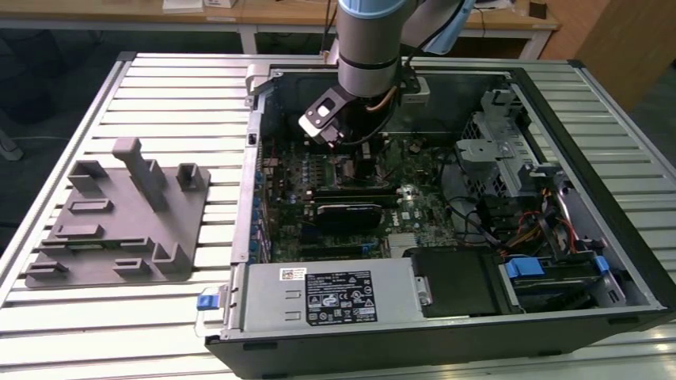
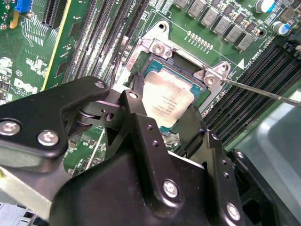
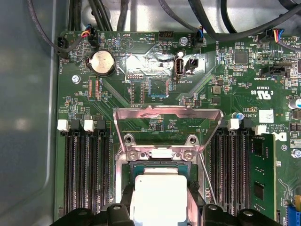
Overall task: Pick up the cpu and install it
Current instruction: 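Place the cpu into insertion slot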
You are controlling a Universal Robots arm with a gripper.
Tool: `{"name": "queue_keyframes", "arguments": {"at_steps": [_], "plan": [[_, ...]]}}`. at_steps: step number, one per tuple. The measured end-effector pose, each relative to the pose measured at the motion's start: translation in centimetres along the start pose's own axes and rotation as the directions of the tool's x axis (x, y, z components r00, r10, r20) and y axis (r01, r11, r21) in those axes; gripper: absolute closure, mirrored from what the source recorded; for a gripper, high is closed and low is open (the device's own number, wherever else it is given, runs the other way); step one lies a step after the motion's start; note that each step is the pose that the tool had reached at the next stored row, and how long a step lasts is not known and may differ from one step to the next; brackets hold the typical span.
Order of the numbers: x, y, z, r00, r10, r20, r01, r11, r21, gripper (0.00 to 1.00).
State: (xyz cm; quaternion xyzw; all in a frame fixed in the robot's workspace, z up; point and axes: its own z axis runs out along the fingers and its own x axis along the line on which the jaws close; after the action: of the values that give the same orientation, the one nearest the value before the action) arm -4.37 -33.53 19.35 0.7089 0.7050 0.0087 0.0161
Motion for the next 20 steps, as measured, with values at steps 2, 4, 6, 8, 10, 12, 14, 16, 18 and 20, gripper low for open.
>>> {"name": "queue_keyframes", "arguments": {"at_steps": [2, 4, 6, 8, 10, 12, 14, 16, 18, 20], "plan": [[0.01, 0.01, 0.03, 1.0, 0.0, -0.0006, 0.0, 1.0, -0.0005, 0.47], [0.01, 0.01, 0.04, 1.0, 0.0, -0.0005, 0.0, 1.0, -0.0003, 0.45], [0.0, 0.0, 0.03, 1.0, 0.0, -0.0002, 0.0, 1.0, -0.0001, 0.39], [0.0, 0.0, 0.03, 1.0, 0.0, 0.0, 0.0, 1.0, 0.0, 0.39], [0.0, 0.0, -0.04, 1.0, 0.0, 0.0, 0.0, 1.0, 0.0, 0.39], [0.0, 0.01, -0.28, 1.0, 0.0, -0.0001, 0.0, 1.0, -0.0001, 0.39], [0.0, 0.02, -0.62, 1.0, 0.0, -0.0002, 0.0, 1.0, -0.0002, 0.39], [-0.01, 0.04, -1.0, 1.0, 0.0, 0.0, 0.0, 1.0, 0.0, 0.39], [-0.01, 0.05, -1.4, 1.0, 0.0, -0.0001, 0.0, 1.0, -0.0001, 0.39], [-0.02, 0.06, -1.69, 1.0, 0.0, -0.0001, 0.0, 1.0, 0.0, 0.39]]}}
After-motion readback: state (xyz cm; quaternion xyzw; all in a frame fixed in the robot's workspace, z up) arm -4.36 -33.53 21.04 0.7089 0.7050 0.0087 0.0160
